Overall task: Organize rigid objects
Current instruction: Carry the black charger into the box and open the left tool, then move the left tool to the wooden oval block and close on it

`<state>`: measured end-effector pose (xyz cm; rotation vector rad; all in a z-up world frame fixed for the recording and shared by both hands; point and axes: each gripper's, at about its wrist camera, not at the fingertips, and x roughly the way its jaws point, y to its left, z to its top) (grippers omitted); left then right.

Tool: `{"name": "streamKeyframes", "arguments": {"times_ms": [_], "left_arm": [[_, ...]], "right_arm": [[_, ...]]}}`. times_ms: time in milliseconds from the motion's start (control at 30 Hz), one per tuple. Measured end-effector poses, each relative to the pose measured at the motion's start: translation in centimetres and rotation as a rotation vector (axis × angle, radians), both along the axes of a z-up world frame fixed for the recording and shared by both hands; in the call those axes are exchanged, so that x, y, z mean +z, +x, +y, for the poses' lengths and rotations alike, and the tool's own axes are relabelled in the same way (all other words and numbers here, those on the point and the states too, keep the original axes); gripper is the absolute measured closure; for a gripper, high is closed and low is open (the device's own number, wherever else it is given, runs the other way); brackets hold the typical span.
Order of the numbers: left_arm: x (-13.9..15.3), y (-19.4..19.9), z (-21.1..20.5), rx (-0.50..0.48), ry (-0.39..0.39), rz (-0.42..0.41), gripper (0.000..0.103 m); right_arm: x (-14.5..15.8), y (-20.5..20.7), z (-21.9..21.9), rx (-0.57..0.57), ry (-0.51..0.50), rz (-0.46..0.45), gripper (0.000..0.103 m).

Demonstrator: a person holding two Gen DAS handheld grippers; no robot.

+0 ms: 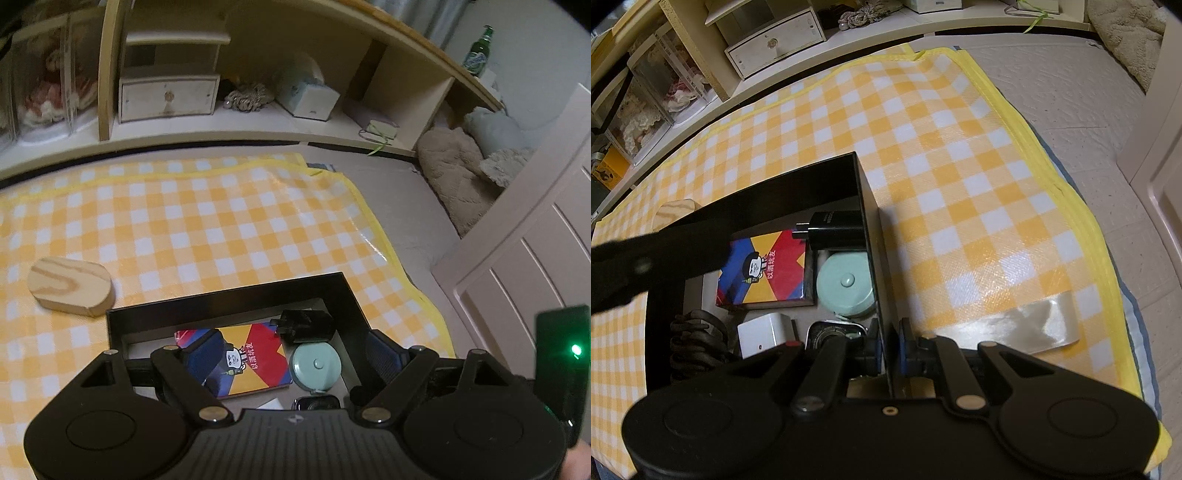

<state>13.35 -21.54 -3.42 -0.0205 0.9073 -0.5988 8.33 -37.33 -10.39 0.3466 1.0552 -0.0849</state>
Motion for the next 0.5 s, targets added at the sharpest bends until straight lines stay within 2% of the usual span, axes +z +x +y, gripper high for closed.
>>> {"name": "streamKeyframes", "arguments": {"times_ms": [200, 500], "left_arm": [[1.5, -1.7, 0.5, -0.037, 0.035, -0.064, 0.000], [2.8, -3.6, 1.2, -0.082, 0.077, -0.118, 0.000]], "right_arm": [[0.0, 0.0, 0.0, 0.000, 0.001, 0.000, 0.094], [0.0, 0.1, 0.0, -0.001, -0.002, 0.002, 0.094]]}}
